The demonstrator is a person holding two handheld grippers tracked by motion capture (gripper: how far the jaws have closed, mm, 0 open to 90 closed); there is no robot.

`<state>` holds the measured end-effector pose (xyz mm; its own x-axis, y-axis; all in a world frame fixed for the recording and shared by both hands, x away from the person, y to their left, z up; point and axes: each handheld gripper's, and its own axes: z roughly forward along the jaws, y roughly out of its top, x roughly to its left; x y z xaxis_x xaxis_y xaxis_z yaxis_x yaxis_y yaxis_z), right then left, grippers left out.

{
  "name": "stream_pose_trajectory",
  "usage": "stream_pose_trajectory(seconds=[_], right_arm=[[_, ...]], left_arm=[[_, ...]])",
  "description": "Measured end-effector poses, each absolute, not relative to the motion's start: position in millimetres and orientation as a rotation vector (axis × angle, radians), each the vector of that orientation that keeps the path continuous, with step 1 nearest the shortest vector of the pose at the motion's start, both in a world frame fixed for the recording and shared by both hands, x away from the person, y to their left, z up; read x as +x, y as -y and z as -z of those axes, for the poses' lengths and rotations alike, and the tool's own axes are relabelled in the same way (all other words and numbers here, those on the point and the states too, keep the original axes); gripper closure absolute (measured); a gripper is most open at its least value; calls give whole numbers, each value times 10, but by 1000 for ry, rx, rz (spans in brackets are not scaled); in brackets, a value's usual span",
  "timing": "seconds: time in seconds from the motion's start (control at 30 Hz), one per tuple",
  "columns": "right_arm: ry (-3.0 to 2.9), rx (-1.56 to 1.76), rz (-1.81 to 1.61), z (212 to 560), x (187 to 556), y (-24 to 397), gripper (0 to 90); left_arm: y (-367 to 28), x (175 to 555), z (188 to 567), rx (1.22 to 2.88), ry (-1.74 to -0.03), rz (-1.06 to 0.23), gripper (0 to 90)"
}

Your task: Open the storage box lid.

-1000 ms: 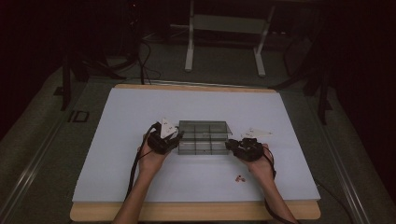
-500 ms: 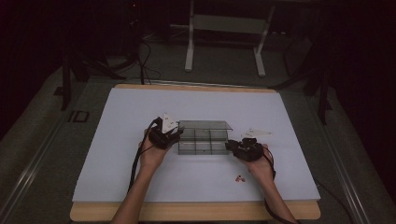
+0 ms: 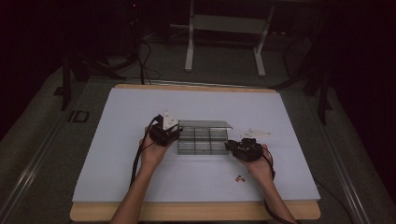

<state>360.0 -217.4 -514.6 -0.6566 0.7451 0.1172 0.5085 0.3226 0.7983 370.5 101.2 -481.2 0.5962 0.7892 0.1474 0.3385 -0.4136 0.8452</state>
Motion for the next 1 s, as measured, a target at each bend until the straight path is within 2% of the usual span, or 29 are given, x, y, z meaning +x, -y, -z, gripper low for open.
stream_pose_trajectory(seconds=[1.0], right_arm=[[-2330, 1127, -1261, 5148, 3612, 2188, 726]], left_arm=[[-1035, 4012, 4808, 1980, -939, -658, 735]])
